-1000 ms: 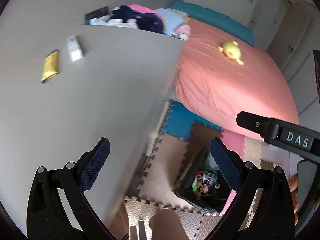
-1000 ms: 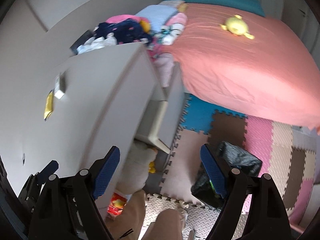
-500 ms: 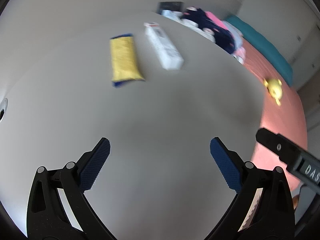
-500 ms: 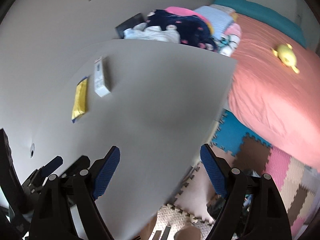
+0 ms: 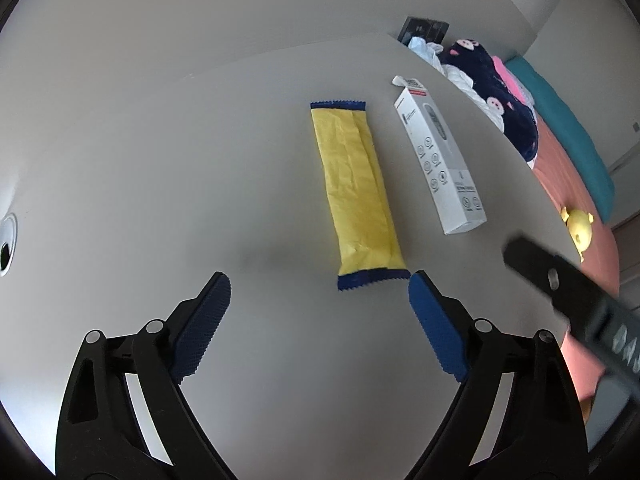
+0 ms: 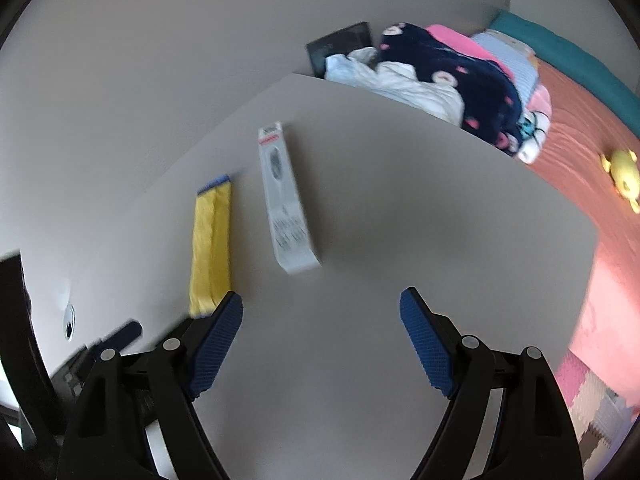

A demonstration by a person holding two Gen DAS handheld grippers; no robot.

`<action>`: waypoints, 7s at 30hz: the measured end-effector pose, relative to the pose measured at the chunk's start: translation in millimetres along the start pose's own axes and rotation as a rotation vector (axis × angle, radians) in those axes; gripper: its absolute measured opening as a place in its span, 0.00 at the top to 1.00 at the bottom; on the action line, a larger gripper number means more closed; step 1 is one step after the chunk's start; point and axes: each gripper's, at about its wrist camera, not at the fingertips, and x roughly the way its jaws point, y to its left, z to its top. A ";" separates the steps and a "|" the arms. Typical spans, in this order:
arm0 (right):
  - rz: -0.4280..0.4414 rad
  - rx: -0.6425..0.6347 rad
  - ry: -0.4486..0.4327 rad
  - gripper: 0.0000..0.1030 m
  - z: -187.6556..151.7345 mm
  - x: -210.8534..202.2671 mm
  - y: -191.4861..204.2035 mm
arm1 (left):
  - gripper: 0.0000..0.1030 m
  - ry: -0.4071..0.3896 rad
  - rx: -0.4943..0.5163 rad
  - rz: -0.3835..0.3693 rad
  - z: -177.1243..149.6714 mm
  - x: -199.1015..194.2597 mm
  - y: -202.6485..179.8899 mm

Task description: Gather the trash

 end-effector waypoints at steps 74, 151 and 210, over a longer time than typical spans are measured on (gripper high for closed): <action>-0.223 0.582 -0.168 0.70 -356.7 -241.4 -319.1 | 0.70 0.063 0.702 -0.274 -362.1 -82.5 -299.3; -0.112 0.157 -0.090 0.03 -236.3 -102.0 -41.8 | 0.06 -0.099 0.332 0.061 -197.8 -104.4 -1.0; -0.162 -0.143 -0.134 0.02 -239.1 -3.0 195.7 | 0.06 -0.194 -0.034 0.265 -187.1 -121.0 227.8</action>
